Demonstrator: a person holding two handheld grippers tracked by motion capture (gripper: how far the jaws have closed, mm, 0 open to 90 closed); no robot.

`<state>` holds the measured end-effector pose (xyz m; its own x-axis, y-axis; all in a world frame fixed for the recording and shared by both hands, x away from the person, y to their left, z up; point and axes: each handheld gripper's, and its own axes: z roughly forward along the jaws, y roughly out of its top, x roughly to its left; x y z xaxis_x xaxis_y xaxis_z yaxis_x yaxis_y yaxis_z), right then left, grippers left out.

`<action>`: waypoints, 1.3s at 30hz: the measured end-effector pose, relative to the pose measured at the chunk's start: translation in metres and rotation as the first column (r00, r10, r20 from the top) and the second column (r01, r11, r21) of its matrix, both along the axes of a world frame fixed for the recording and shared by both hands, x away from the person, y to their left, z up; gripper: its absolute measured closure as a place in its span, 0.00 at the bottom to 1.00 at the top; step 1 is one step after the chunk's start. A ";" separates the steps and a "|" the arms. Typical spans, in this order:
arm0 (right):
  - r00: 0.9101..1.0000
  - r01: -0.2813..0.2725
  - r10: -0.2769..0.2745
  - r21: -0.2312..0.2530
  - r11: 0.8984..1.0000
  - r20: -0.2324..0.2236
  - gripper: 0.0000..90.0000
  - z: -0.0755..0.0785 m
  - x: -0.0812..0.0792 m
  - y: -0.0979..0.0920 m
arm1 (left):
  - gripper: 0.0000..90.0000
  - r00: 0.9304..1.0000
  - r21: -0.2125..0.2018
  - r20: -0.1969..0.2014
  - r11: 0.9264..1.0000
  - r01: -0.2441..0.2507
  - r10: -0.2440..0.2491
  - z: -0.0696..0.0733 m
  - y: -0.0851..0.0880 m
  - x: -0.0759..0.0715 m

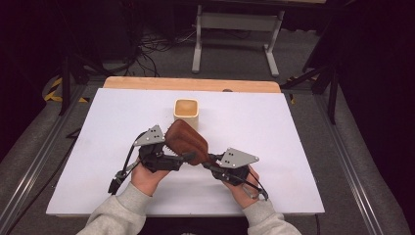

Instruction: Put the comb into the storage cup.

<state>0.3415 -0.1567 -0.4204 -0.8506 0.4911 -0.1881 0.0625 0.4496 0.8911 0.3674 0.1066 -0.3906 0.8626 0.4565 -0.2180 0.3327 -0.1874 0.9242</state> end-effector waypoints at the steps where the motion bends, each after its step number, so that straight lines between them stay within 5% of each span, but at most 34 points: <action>1: 1.000 0.002 -0.002 -0.004 1.000 0.000 0.80 -0.001 0.000 0.001 | 0.31 1.000 0.001 -0.003 1.000 0.005 -0.005 0.000 0.001 0.000; 10: 1.000 -0.007 0.008 -0.056 0.998 0.030 0.80 -0.003 -0.001 0.005 | 0.56 0.997 -0.044 -0.042 0.997 0.070 -0.072 0.008 0.006 -0.002; 25: 0.998 -0.046 0.046 -0.009 0.999 0.045 0.78 0.001 -0.002 0.002 | 0.62 0.995 -0.013 0.008 0.995 0.100 -0.100 0.028 0.002 -0.008; 39: 0.999 -0.037 0.038 0.121 0.992 -0.006 0.21 0.010 0.007 -0.019 | 0.62 0.996 0.029 0.065 0.998 0.059 -0.061 0.062 0.010 0.003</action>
